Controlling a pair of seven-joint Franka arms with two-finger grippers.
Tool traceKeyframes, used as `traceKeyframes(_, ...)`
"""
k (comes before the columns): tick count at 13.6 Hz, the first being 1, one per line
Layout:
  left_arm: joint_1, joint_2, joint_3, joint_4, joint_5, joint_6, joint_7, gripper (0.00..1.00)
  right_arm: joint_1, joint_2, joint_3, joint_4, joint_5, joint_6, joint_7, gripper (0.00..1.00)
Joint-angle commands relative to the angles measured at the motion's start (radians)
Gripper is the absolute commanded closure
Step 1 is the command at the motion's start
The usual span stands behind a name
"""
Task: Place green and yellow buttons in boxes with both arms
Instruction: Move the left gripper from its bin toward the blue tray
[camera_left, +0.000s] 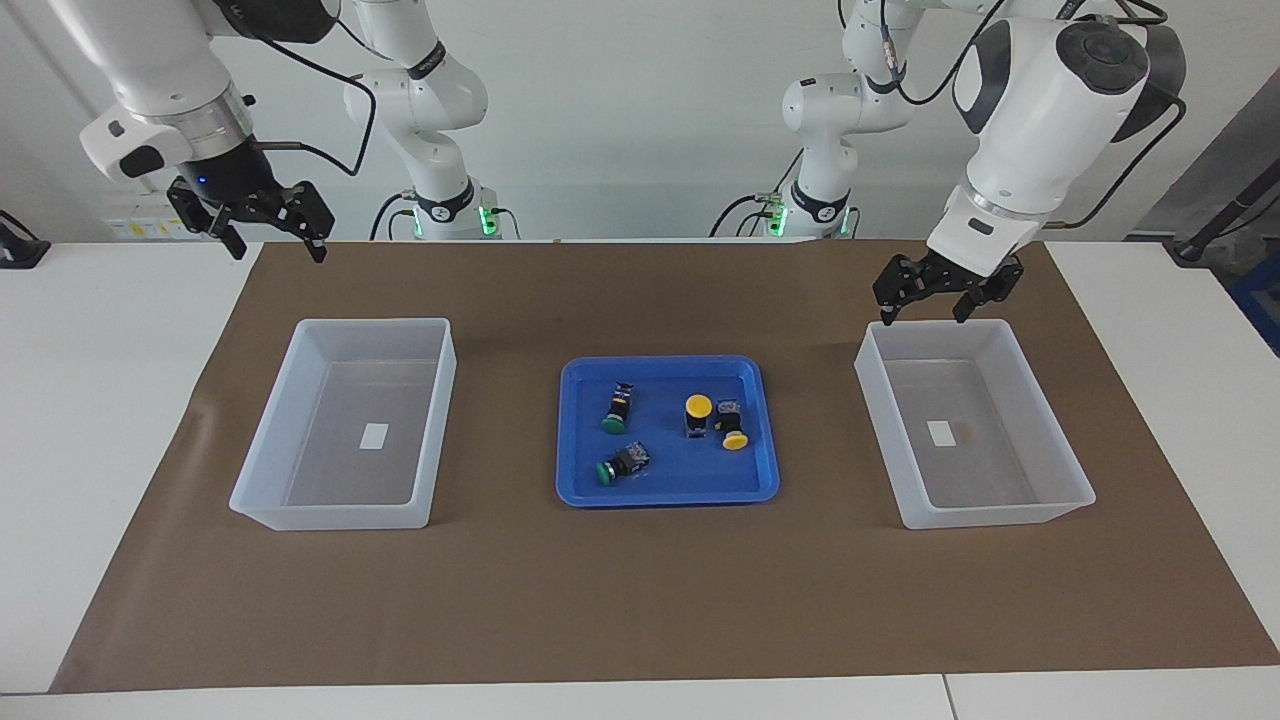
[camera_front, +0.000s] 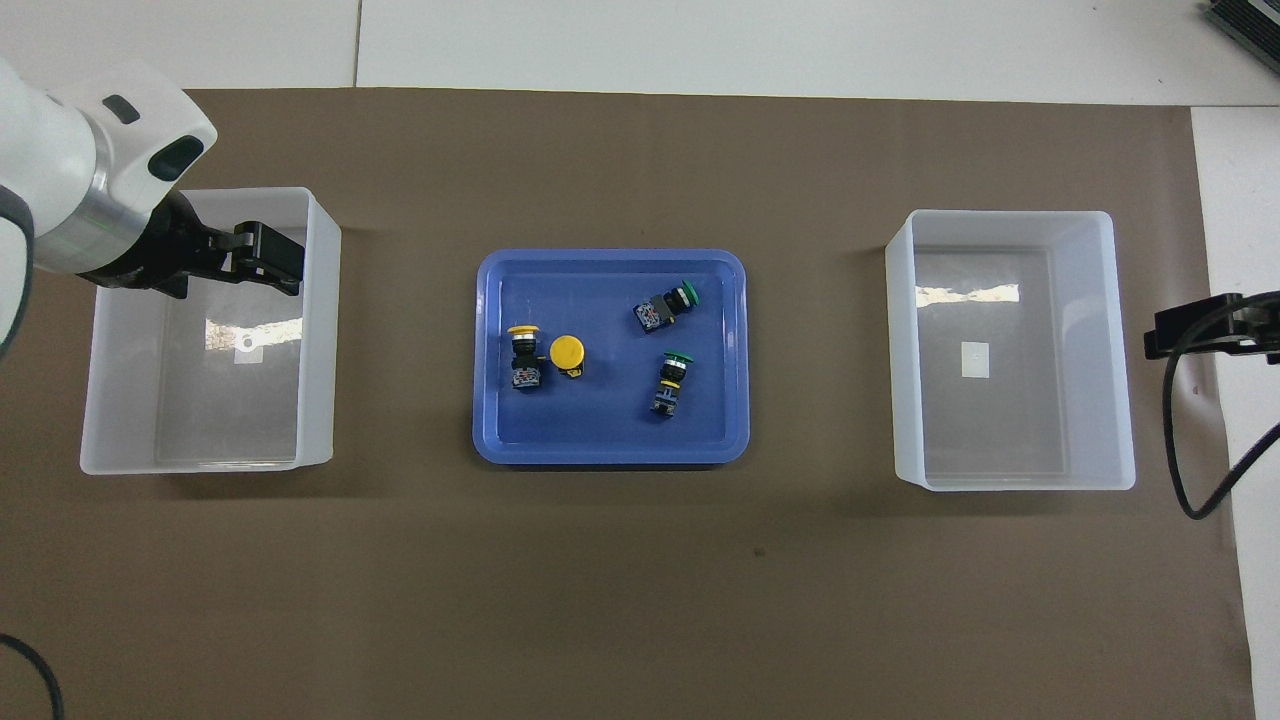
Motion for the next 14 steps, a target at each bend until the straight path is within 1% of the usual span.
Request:
traceKeyframes(1, -0.001, -0.024, 0.003, -0.02, 0.018, -0.01, 0.0, 0.0, -0.004, -0.011, 0.005, -0.004, 0.013, -0.011, 0.016, 0.0)
traceKeyframes(5, -0.012, -0.024, -0.003, -0.029, 0.013, 0.036, 0.002, 0.0, -0.004, -0.011, 0.004, -0.005, 0.013, -0.01, 0.013, 0.0)
traceKeyframes(7, -0.033, -0.016, -0.003, -0.083, 0.012, 0.103, -0.001, 0.0, -0.004, -0.011, 0.005, -0.004, 0.013, -0.013, 0.017, 0.0)
traceKeyframes(10, -0.079, -0.013, -0.003, -0.215, 0.012, 0.281, -0.03, 0.0, -0.003, -0.014, 0.004, -0.016, 0.013, -0.011, 0.022, 0.0)
traceKeyframes(11, -0.104, -0.004, -0.004, -0.261, 0.012, 0.35, -0.062, 0.0, -0.003, -0.02, 0.004, -0.023, 0.013, -0.008, 0.022, 0.0)
traceKeyframes(13, -0.141, -0.004, -0.004, -0.374, 0.012, 0.526, -0.125, 0.0, -0.003, -0.028, 0.004, -0.04, 0.013, -0.001, 0.022, 0.0)
traceKeyframes(14, -0.154, 0.001, -0.004, -0.399, 0.01, 0.581, -0.141, 0.0, -0.003, -0.034, 0.005, -0.054, 0.013, 0.001, 0.022, 0.0)
